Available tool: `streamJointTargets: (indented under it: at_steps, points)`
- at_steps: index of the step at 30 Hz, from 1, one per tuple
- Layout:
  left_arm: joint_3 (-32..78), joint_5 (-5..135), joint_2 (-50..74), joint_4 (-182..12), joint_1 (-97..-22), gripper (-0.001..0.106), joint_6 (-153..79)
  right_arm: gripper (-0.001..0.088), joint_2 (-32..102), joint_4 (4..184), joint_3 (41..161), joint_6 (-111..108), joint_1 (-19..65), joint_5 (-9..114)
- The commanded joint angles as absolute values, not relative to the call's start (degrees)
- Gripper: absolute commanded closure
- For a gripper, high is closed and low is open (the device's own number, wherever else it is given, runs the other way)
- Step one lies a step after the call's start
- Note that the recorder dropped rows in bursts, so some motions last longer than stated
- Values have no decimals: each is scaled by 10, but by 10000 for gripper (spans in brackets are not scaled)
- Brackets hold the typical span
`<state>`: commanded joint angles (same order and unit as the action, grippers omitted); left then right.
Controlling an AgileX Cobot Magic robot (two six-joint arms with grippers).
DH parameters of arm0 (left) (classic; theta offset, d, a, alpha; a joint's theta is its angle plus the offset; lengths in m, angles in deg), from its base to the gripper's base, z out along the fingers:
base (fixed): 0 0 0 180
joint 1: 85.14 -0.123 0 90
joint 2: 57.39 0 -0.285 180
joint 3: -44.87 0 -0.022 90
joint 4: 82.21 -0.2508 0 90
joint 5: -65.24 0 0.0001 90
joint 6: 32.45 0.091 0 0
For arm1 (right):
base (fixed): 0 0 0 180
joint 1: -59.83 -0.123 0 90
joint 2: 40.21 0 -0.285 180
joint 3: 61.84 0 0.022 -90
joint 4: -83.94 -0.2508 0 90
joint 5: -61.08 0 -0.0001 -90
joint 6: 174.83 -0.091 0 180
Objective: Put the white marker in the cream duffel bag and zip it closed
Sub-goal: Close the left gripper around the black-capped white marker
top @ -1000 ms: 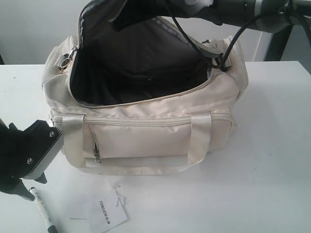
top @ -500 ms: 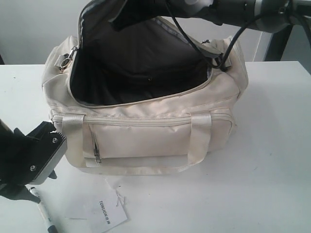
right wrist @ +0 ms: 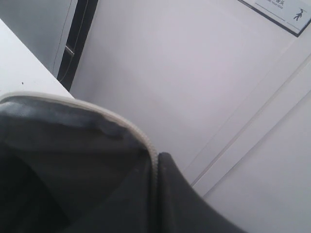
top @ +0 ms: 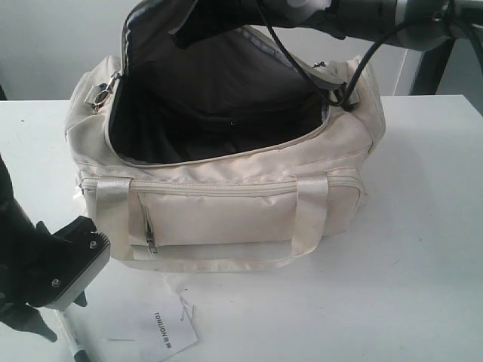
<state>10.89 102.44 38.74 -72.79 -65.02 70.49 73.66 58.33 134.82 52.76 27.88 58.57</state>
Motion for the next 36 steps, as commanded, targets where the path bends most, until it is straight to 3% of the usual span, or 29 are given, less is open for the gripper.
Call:
streamJointTargets:
  at_steps: [9, 36]
  points:
    - [44, 865, 387, -751, -650, 516, 715, 868, 737, 583, 1348, 528, 279, 586]
    - [44, 891, 391, -737, -650, 516, 770, 868, 737, 583, 1348, 528, 279, 586]
